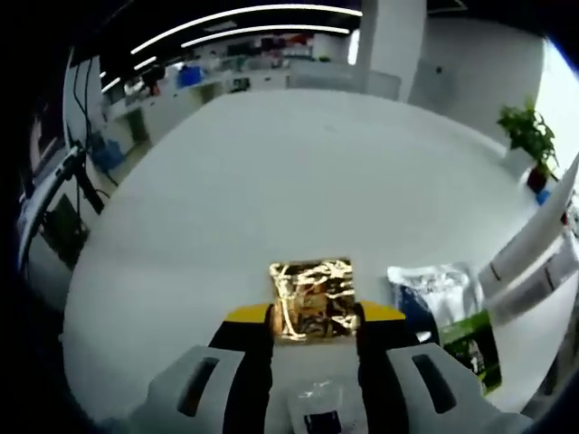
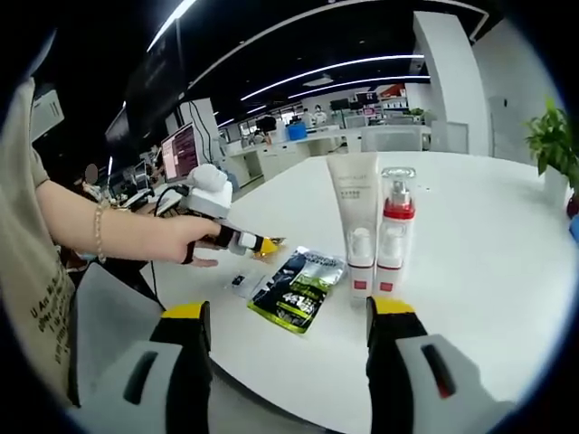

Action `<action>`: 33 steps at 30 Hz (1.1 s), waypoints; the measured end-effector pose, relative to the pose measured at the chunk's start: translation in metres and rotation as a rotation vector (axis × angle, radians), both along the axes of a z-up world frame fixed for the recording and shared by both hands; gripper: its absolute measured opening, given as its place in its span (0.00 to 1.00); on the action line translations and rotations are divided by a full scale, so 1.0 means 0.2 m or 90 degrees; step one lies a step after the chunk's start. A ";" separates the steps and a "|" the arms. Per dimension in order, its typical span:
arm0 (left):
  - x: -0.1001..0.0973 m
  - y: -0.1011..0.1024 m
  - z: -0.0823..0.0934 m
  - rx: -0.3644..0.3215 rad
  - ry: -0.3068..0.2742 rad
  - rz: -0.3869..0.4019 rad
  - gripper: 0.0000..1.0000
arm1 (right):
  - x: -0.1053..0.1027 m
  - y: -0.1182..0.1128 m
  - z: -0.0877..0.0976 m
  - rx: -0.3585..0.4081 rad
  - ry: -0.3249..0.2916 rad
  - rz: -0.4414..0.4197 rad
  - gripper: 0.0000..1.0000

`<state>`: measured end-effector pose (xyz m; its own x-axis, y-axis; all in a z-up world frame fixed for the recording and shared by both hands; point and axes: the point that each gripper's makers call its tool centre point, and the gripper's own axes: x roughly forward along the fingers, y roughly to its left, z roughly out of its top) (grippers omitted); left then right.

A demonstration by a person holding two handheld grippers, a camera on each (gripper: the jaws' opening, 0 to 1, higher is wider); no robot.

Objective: Arrange the skincare products in the storage area until every visible bottle or jar stands upright without overlapping.

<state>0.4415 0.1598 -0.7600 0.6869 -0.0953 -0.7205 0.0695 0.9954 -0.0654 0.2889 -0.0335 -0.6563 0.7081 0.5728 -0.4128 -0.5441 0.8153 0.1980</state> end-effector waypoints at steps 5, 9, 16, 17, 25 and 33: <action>-0.02 0.00 -0.04 0.016 0.007 -0.008 0.34 | 0.00 0.00 0.00 -0.004 -0.004 -0.001 0.70; -0.02 0.00 -0.06 0.018 0.014 -0.008 0.35 | 0.01 -0.01 0.00 -0.003 -0.006 -0.007 0.71; -0.04 -0.02 -0.07 0.018 0.026 -0.009 0.37 | 0.01 -0.02 0.01 -0.001 -0.011 -0.013 0.72; -0.05 -0.02 -0.07 0.019 0.028 -0.009 0.37 | 0.01 -0.02 0.01 0.000 -0.011 -0.015 0.72; -0.04 -0.02 -0.08 0.016 0.029 -0.017 0.43 | 0.01 -0.02 0.02 0.000 -0.013 -0.016 0.72; -0.05 -0.02 -0.01 -0.010 0.008 -0.036 0.57 | 0.02 -0.02 0.02 0.000 -0.017 -0.017 0.72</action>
